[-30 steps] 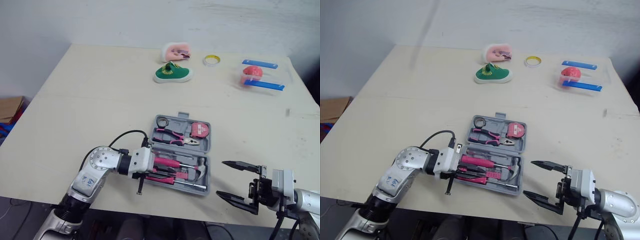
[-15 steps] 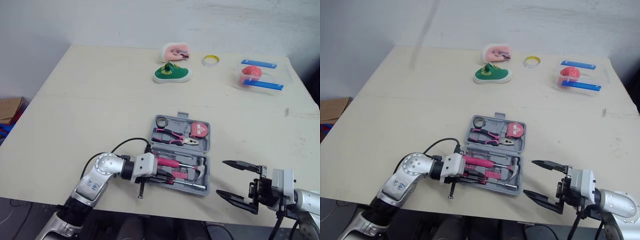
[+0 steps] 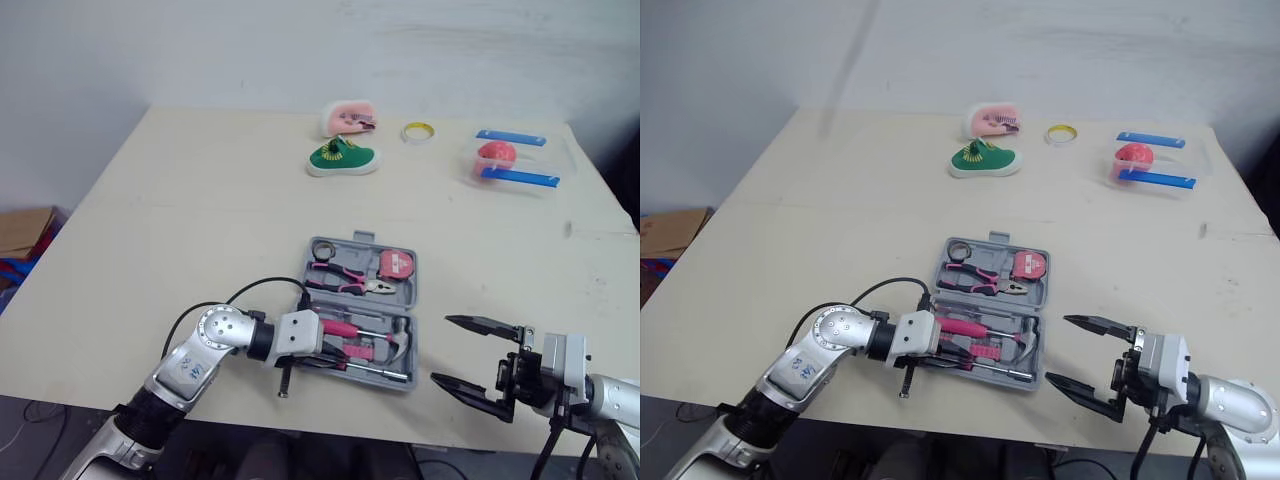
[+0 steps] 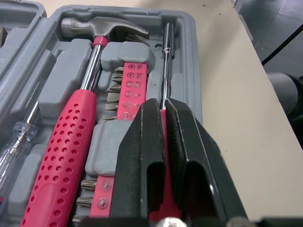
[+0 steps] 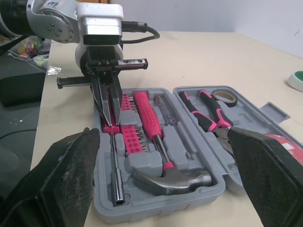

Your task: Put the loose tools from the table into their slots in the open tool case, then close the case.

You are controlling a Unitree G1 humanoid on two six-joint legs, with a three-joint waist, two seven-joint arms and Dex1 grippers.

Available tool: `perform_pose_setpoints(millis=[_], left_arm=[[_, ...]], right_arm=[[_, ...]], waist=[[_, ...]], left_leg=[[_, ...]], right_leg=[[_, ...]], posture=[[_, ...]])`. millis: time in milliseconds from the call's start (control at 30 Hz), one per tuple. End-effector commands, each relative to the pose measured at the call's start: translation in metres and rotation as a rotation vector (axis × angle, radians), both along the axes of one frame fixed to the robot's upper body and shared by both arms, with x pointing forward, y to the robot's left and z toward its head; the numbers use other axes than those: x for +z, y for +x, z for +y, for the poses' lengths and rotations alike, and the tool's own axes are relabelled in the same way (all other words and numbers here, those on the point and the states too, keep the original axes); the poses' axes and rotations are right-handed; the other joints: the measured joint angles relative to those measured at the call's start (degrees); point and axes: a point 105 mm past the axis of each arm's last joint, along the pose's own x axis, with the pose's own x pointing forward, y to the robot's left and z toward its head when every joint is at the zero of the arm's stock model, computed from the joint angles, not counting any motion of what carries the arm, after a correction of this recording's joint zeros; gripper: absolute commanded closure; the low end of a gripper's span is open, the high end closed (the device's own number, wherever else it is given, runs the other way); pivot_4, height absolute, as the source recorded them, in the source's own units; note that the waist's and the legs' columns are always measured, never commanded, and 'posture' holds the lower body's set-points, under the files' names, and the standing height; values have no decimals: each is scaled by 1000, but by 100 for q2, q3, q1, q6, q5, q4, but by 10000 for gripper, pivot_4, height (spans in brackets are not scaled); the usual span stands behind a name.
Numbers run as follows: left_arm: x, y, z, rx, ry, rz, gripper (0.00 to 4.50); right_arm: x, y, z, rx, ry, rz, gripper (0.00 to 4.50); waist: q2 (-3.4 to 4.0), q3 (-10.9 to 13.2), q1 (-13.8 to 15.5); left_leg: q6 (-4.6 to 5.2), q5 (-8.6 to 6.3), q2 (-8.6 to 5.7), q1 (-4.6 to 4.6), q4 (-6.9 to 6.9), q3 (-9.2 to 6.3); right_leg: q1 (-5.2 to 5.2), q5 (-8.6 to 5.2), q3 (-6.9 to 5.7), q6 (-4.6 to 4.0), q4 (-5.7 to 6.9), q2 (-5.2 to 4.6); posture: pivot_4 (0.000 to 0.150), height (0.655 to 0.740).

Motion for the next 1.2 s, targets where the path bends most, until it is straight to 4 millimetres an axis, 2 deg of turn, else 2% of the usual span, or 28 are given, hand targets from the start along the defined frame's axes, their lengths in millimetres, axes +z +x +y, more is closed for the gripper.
perform_pose_setpoints(millis=[33, 67, 167, 233, 300, 367, 400, 433, 467, 567, 633, 667, 800, 1067, 1200], left_arm=[[-17, -3, 10, 29, -15, 74, 43646], [-6, -2, 8, 25, -78, 52, 43646], [42, 2, 11, 0, -298, 33, 43646], [72, 12, 22, 41, -407, 20, 43646], [79, 16, 43, 52, -346, 40, 43646], [80, 24, 57, 98, -292, 35, 43646], [80, 40, 67, 189, -277, -10, 45000], [80, 50, 75, 250, -270, -37, 45000], [77, 60, 84, 310, -247, -54, 45000], [60, 78, 99, 415, -153, -76, 45000], [51, 83, 102, 437, -116, -75, 45000], [49, 84, 102, 436, -109, -75, 45000], [29, 87, 88, 434, -87, -47, 45000], [18, 89, 61, 418, -106, -14, 45000], [18, 94, 52, 426, -122, -18, 45000]], right_arm=[[12, 6, 3, -39, 25, -16, 0], [13, 6, 3, -42, 51, 37, 0], [7, 21, -13, -216, -65, 99, 0], [15, 26, -14, -230, -29, 104, 0], [11, 33, -18, -276, -59, 145, 0], [8, 38, -19, -282, -95, 136, 0], [4, 42, -22, -294, -123, 143, 5724], [0, 45, -26, -312, -145, 154, 8806], [-5, 49, -30, -337, -180, 164, 13971], [-19, 55, -31, -341, -246, 201, 27672], [-27, 57, -28, -323, -288, 212, 39690], [-28, 58, -28, -317, -302, 209, 43816], [-29, 70, -17, -316, -300, 188, 44498], [-34, 75, 1, -256, -302, 181, 44498], [-35, 87, 9, -250, -293, 170, 44498]], waist=[[18, -10, 1], [19, -10, 1], [21, -4, 10], [12, 3, 25], [10, 8, 28], [10, 11, 15], [15, 13, 21], [16, 13, 25], [13, 16, 25], [-4, 26, 31], [-16, 35, 32], [-18, 37, 33], [-18, 38, 37], [-27, 43, 37], [-28, 43, 22]], left_leg=[[1, -1, 0, -1, 1, 0], [1, -1, 0, 0, 2, -1], [-8, 4, 0, -28, 17, -19], [-32, 21, -1, -76, 32, -24], [-39, 33, -2, -126, 49, -38], [-44, 41, -4, -139, 49, -55], [-44, 42, -5, -138, 43, -55], [-42, 43, -8, -138, 40, -55], [-37, 44, -14, -138, 41, -54], [-32, 46, -16, -144, 42, -55], [-31, 45, -16, -149, 40, -57], [-31, 45, -15, -153, 40, -57], [-31, 46, -16, -167, 39, -58], [-36, 49, -18, -166, 47, -59], [-36, 49, -19, -165, 54, -53]], right_leg=[[0, 0, 0, 0, -2, -1], [-6, 0, -3, 0, -5, -3], [-40, 0, -22, 0, -6, -3], [-85, 2, -27, 1, 3, -5], [-123, 4, -41, 4, 12, -4], [-130, 4, -58, 4, 12, -1], [-129, 4, -58, 4, 10, 0], [-128, 4, -58, 4, 7, -1], [-127, 4, -58, 5, 6, -4], [-128, 7, -59, 11, 3, -5], [-132, 7, -62, 11, -1, -7], [-136, 7, -63, 11, 0, -6], [-146, 9, -67, 13, 7, -9], [-151, 9, -68, 15, 8, -11], [-151, 10, -65, 15, 16, -11]], posture=[[1500, 7400], [1500, 7400], [1500, 7400], [1500, 7400], [1500, 7400], [1500, 7400], [1500, 7400], [1500, 7400], [1500, 7400], [1500, 7400], [1500, 7400], [1500, 7400], [1500, 7400], [1500, 7400], [1500, 7400]])
